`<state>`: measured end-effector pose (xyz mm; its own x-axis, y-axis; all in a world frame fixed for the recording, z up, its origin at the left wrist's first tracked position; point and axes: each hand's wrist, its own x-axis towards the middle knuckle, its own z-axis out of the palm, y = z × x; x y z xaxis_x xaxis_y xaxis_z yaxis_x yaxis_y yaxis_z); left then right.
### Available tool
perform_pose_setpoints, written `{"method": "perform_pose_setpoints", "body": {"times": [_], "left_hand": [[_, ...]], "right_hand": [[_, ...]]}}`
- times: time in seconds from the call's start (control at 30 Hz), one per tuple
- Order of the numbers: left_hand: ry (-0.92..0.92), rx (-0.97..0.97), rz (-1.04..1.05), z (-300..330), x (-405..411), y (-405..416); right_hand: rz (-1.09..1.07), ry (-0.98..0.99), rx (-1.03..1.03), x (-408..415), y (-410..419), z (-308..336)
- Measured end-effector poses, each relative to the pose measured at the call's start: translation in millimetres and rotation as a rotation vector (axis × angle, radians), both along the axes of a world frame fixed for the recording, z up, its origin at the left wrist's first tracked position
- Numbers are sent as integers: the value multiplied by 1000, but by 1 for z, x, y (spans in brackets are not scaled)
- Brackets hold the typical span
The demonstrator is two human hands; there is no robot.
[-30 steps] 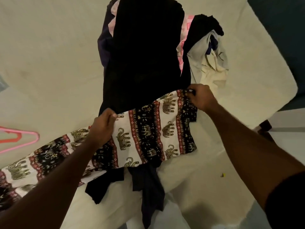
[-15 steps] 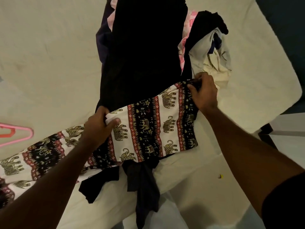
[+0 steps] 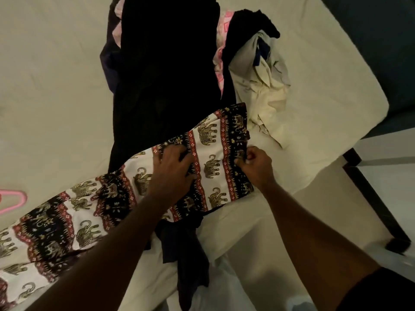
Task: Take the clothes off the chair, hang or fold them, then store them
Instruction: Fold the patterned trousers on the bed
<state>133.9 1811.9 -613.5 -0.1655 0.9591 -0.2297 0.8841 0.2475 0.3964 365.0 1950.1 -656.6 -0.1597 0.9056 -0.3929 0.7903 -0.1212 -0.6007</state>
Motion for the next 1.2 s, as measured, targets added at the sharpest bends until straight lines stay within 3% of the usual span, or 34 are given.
{"method": "perform_pose_setpoints", "body": {"times": [0.13, 0.4, 0.6, 0.67, 0.77, 0.93, 1.0, 1.1, 1.2], "left_hand": [[-71, 43, -95, -3, 24, 30], [-130, 75, 202, -4, 13, 102], [-155, -181, 214, -15, 10, 136], [-163, -219, 208, -19, 13, 139], [-339, -180, 236, -21, 19, 140], [-460, -79, 301, -16, 17, 138], [-471, -59, 331, -14, 12, 137], [-493, -46, 351, -7, 11, 138], [-481, -16, 404, -6, 7, 140]], "right_hand": [[32, 66, 53, 12, 10, 2], [250, -54, 40, 17, 25, -16], [453, -71, 11, 33, 39, -19], [540, 6, 20, 49, 40, -13], [412, 267, -92, 67, 34, -6], [-87, 628, -388, 68, 21, 11], [-159, 584, -427, 76, 14, 11], [-2, 253, -316, 88, 4, 8], [0, 167, -231, 88, -2, 10]]}}
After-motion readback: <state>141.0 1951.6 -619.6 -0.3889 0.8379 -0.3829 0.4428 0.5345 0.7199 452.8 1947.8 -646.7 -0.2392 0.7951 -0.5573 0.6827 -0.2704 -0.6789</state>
